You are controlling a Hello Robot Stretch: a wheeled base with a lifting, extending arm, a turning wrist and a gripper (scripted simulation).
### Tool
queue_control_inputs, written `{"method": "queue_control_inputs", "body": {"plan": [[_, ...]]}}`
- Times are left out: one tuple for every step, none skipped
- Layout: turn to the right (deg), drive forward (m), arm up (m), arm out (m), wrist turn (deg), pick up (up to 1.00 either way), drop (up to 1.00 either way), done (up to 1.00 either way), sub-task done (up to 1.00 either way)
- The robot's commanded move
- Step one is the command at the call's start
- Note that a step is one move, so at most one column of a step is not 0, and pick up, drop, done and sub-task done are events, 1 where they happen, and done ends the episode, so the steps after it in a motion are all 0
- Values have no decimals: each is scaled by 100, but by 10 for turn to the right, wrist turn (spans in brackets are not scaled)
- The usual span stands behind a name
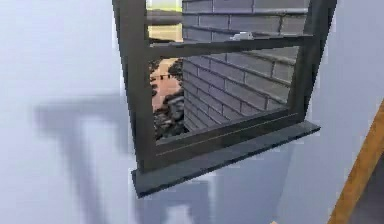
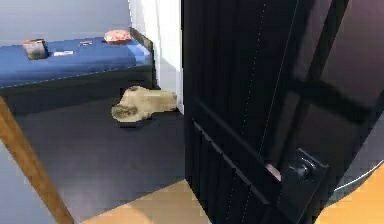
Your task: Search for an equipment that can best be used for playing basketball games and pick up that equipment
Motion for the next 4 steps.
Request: {"method": "queue_control_inputs", "body": {"plan": [[450, 0, 0, 0, 0, 0, 0, 0, 0], [150, 0, 0, 0, 0, 0, 0, 0, 0], [0, 100, 0, 0, 0, 0, 0, 0, 0], [0, 35, 0, 0, 0, 0, 0, 0, 0]]}}
